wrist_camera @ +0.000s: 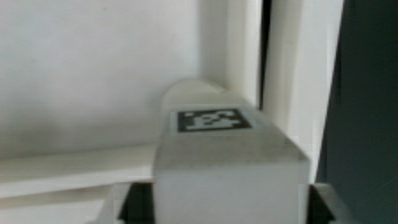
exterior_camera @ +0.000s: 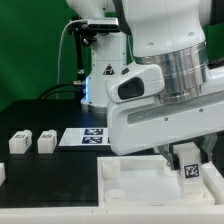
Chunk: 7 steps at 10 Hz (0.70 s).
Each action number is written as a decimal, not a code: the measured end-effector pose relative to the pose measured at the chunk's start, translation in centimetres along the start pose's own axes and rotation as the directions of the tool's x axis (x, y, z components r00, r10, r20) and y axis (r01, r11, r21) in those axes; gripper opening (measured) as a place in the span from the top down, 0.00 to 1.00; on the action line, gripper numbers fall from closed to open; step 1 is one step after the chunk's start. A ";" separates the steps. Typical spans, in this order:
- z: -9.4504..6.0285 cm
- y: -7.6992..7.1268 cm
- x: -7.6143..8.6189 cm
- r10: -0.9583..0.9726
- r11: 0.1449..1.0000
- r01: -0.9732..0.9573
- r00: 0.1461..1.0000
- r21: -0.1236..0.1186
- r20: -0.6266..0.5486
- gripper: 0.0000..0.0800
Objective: Assemble one leg
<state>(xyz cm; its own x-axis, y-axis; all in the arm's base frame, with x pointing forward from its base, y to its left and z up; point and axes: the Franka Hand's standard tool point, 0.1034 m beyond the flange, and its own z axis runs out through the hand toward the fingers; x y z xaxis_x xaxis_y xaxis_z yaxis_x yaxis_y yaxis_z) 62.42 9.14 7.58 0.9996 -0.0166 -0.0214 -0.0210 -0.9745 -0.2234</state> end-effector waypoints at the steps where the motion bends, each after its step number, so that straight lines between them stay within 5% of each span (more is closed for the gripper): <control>1: 0.0 -0.1 0.0 0.094 0.996 -0.094 0.996 0.001 0.000 0.63; 4: 0.3 -0.9 0.4 0.486 0.874 -0.485 0.873 0.030 -0.045 0.63; 7: 0.5 -0.7 0.3 0.866 0.500 -0.861 0.499 0.093 -0.033 0.63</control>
Offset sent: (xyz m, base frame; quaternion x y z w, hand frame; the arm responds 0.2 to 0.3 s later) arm 0.0018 0.0005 0.0007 -0.0038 0.0528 0.3740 0.9259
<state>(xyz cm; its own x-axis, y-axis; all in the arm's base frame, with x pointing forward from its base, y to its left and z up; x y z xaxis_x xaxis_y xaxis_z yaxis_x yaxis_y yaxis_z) 62.71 9.91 7.19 0.4814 -0.8595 -0.1721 -0.8729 -0.4521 -0.1836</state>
